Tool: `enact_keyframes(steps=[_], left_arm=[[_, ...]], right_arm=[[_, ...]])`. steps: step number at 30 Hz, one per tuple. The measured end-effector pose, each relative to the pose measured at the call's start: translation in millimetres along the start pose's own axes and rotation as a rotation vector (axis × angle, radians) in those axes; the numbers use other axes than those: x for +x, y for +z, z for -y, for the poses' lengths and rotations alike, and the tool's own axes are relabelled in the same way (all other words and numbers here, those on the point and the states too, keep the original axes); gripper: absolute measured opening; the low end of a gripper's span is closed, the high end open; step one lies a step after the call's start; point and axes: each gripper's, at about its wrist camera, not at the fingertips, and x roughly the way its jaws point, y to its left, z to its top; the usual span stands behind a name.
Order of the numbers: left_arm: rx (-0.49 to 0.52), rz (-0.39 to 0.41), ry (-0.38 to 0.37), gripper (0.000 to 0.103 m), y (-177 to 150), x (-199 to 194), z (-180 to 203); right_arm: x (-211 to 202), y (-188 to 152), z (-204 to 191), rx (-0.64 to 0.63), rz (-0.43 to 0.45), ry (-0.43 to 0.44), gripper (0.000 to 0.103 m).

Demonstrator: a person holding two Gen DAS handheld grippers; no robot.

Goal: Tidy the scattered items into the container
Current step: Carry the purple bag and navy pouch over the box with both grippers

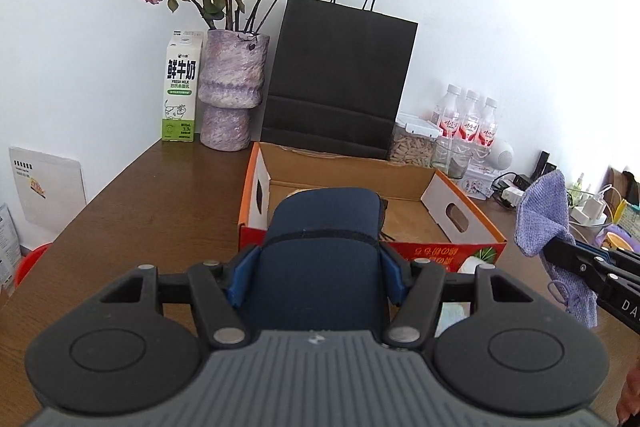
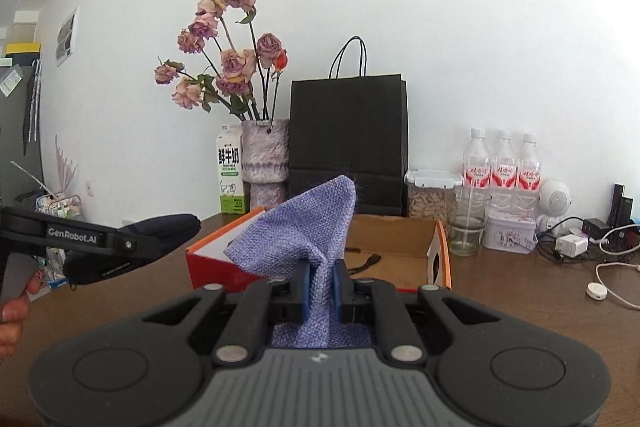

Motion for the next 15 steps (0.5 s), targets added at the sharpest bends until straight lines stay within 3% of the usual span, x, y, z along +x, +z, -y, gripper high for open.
enact_keyframes(steps=[8,15], left_arm=[[0.006,0.032,-0.035,0.063,34.2,44.8,12.5],[0.006,0.036,-0.050,0.063,56.0,94.1,20.4]], right_arm=[[49.7,34.7,19.6,0.011,0.054,-0.009,0.010],[112.2,50.8,43.7,0.022,0.023,-0.030,0.010]])
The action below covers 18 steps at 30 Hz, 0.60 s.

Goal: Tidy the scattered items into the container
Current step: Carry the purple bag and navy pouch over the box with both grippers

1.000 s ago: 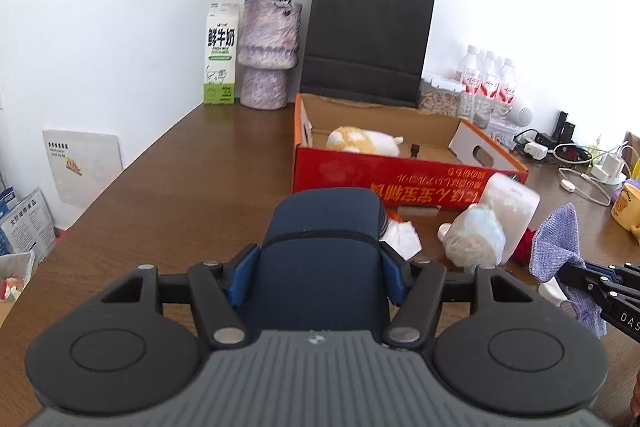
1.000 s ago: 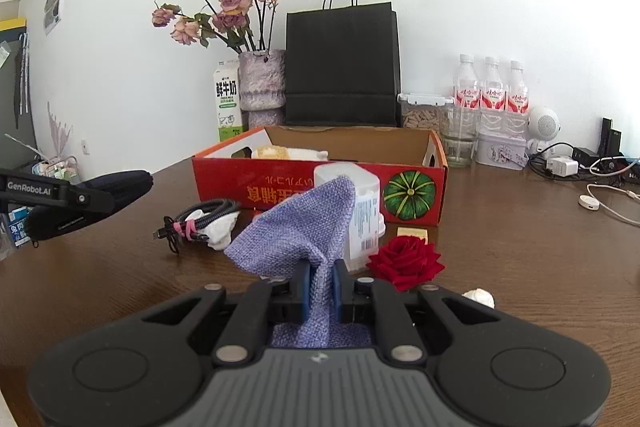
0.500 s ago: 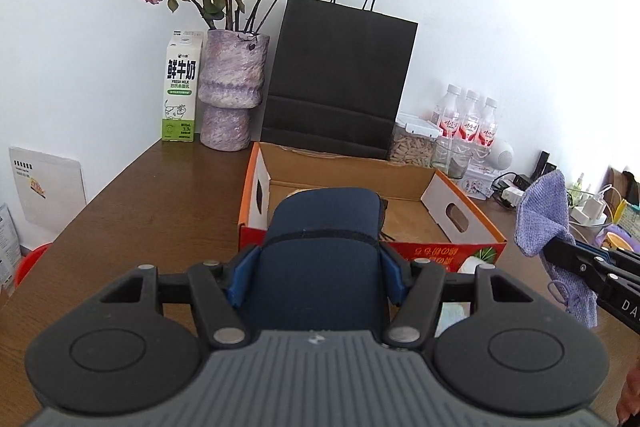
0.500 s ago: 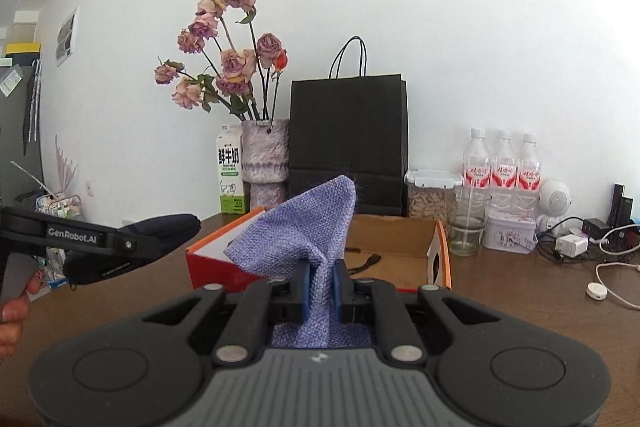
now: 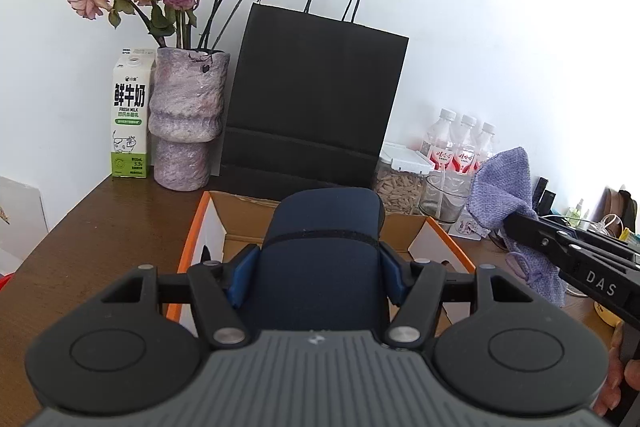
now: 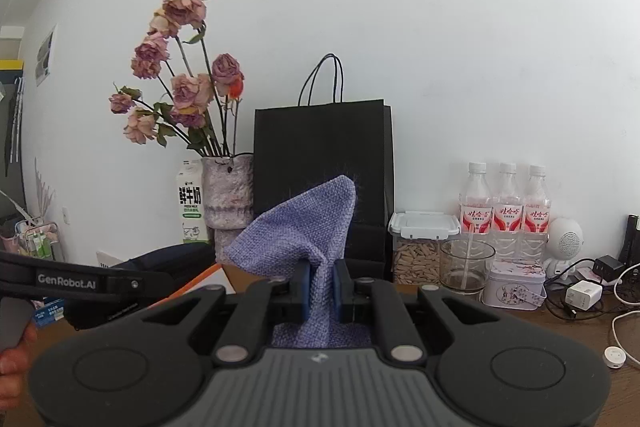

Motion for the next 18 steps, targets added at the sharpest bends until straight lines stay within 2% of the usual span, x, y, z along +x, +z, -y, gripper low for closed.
enact_keyframes(steps=[4,6,11,18], left_arm=[[-0.012,-0.018,0.003,0.063,5.4,31.9,-0.1],[-0.021,-0.029,0.009,0.063,5.6,47.3,0.3],[-0.027,-0.081,0.021,0.063,0.9,82.2,-0.2],[-0.005,-0.169,0.057,0.063,-16.3,106.1,-1.1]], right_arm=[[38.3,1.4,15.3,0.031,-0.057,0.001,0.010],[49.2,-1.0,21.3,0.049,-0.062,-0.006,0.010],[77.2,-10.5,31.0,0.068,-0.141,-0.001,0.010],[103.1,-34.2,26.8,0.054,-0.272,0.013,0.010]])
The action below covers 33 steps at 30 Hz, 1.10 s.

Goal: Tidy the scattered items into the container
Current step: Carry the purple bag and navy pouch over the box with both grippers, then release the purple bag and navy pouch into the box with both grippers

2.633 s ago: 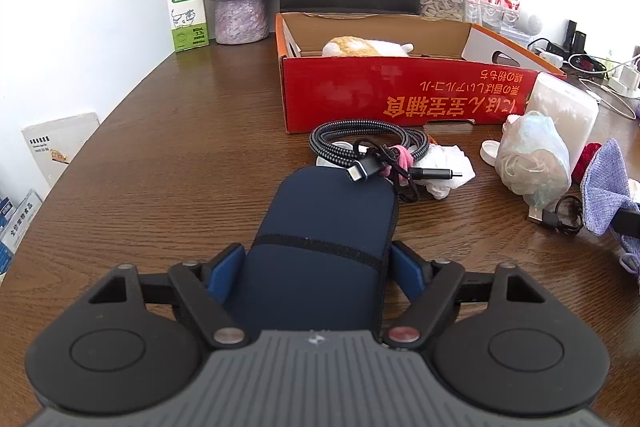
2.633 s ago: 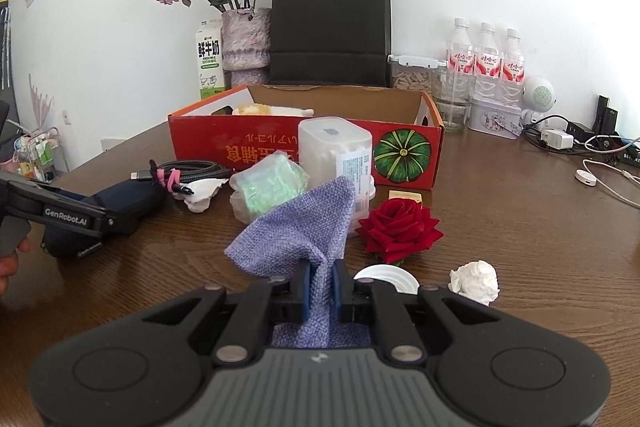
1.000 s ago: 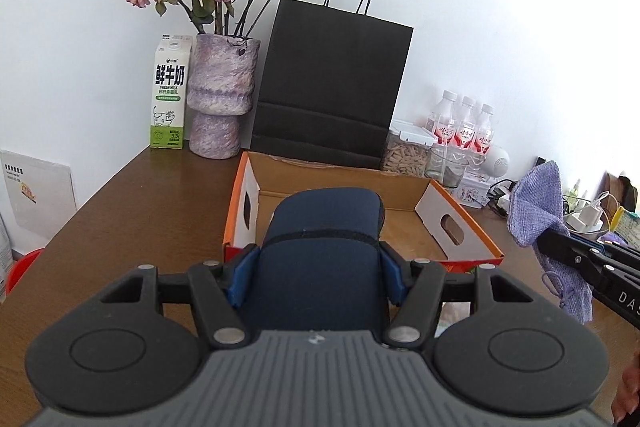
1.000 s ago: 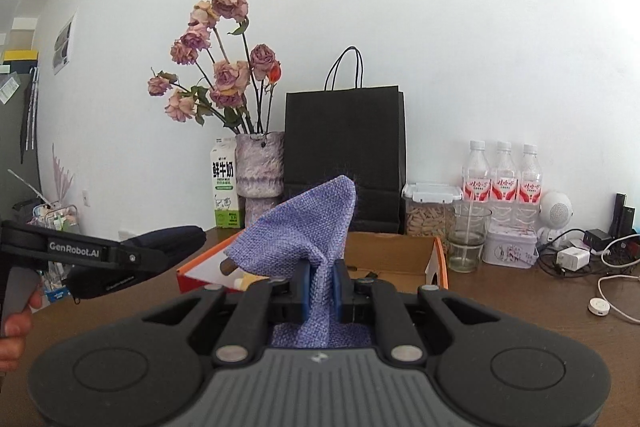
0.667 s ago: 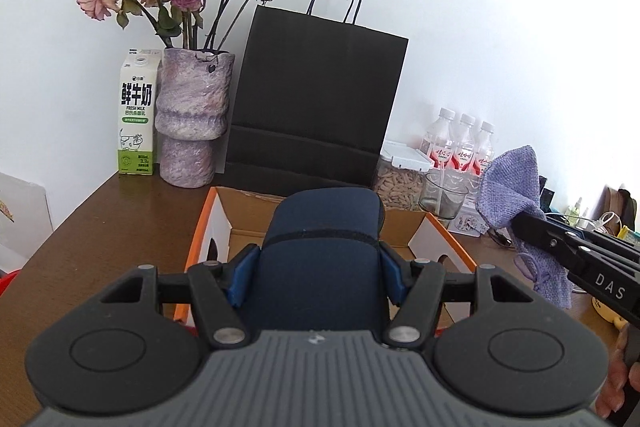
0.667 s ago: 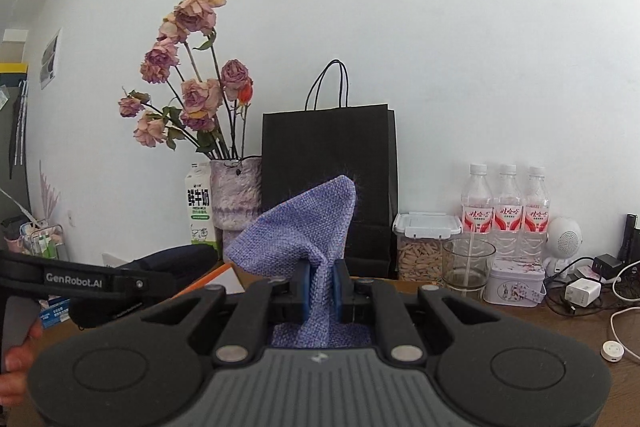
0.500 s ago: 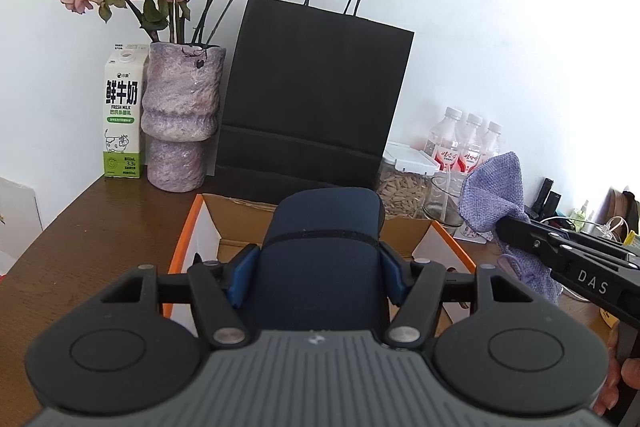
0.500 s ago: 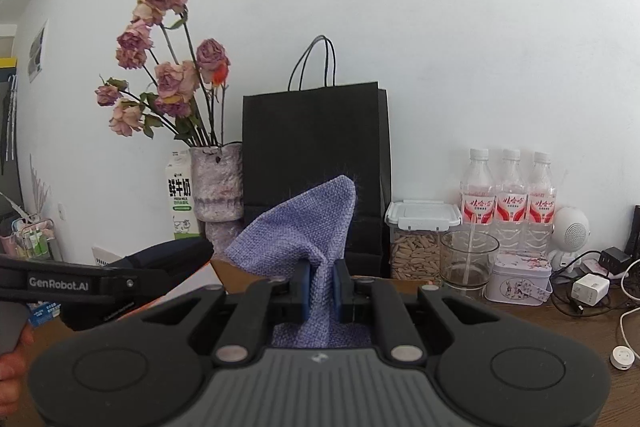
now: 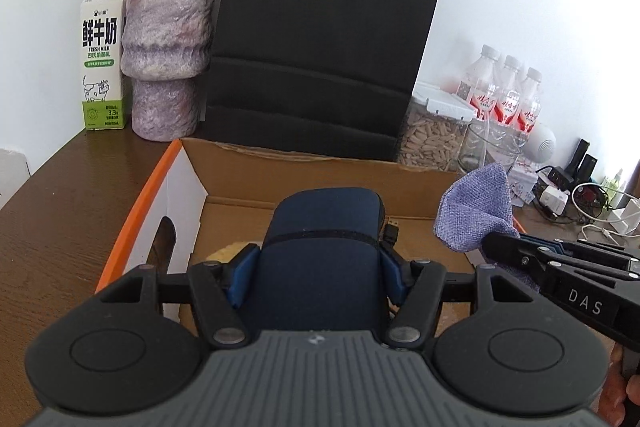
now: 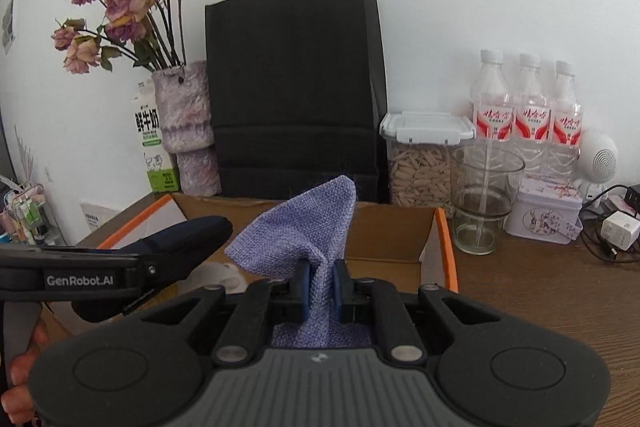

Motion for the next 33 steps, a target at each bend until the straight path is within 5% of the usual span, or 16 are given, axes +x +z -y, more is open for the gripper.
enact_keyframes(steps=[5,8,10,14,15,33], left_arm=[[0.027,-0.005,0.020,0.063,-3.5,2.1,3.4],[0.048,-0.011,0.030,0.065,-3.9,1.7,7.0],[0.052,-0.006,0.025,0.067,-3.7,0.1,7.7],[0.055,0.045,0.106,0.103,-0.9,-8.0,8.9],[0.053,0.066,0.131,0.103,0.0,-10.7,8.2],[0.007,0.088,0.130,0.103,8.6,-28.1,3.5]], right_arm=[[3.7,-5.2,-3.8,-0.011,-0.027,0.008,0.013],[5.4,-6.3,-5.7,-0.016,-0.046,0.012,0.027],[5.0,-5.7,-6.6,-0.019,-0.052,0.013,0.049],[0.2,-2.4,-4.8,-0.006,-0.043,-0.012,0.092],[-0.4,-0.8,-2.6,0.003,-0.051,-0.016,0.102],[-16.6,9.0,-9.2,-0.027,-0.028,-0.018,0.103]])
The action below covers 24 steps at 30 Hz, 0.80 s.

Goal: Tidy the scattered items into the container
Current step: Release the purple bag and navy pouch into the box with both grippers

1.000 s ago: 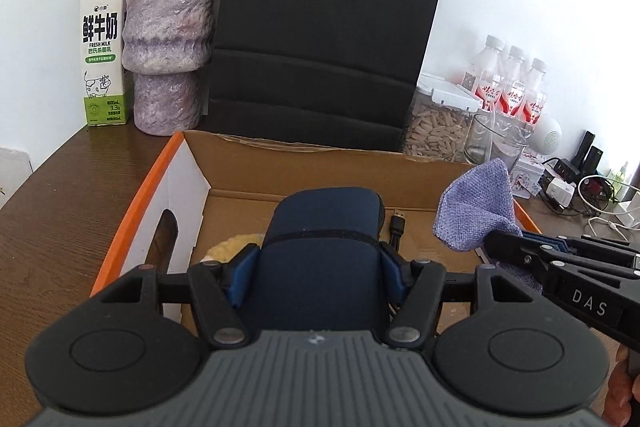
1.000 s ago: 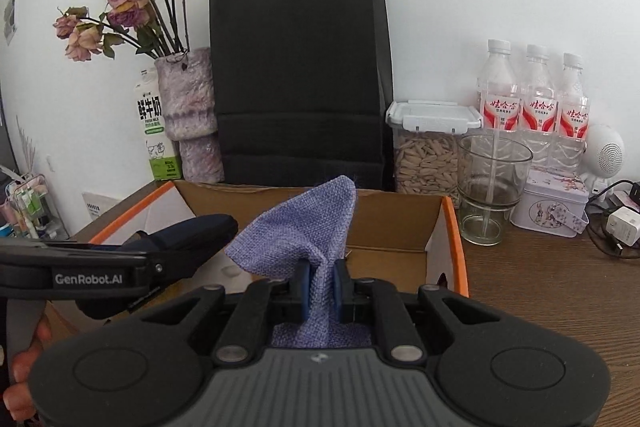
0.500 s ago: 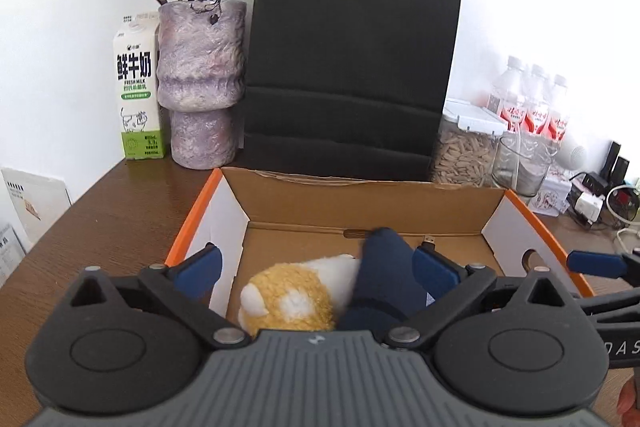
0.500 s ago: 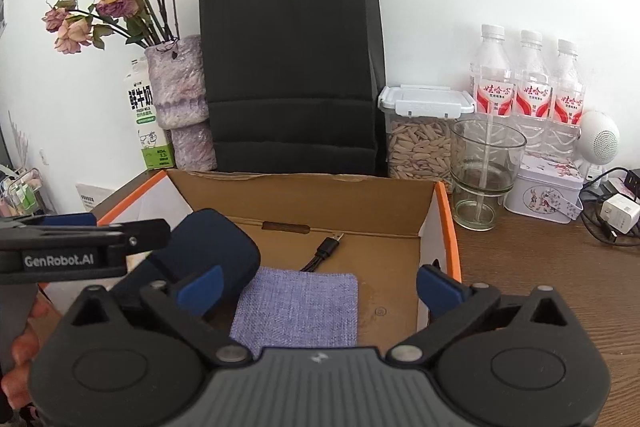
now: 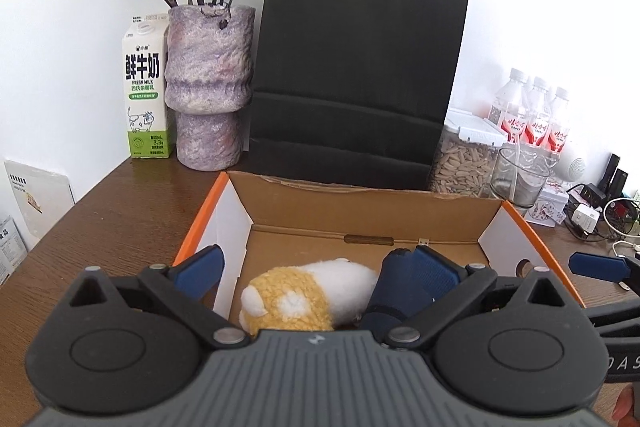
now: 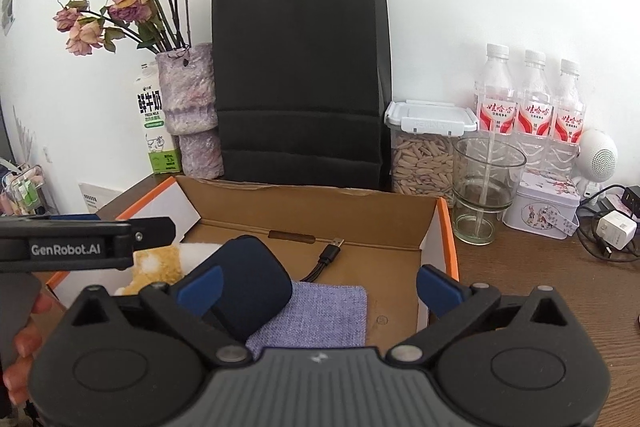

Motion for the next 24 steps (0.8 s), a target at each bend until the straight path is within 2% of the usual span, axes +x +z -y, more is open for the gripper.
enact_keyframes(steps=[10,24], left_arm=[[-0.011,0.027,0.012,0.103,2.9,-45.2,-8.7],[-0.049,0.068,0.012,0.103,-9.1,-127.4,-36.0]], right_arm=[[-45.8,2.0,-11.1,-0.019,0.028,0.000,0.103],[-142.6,-19.7,-36.0,-0.044,0.074,-0.009,0.103]])
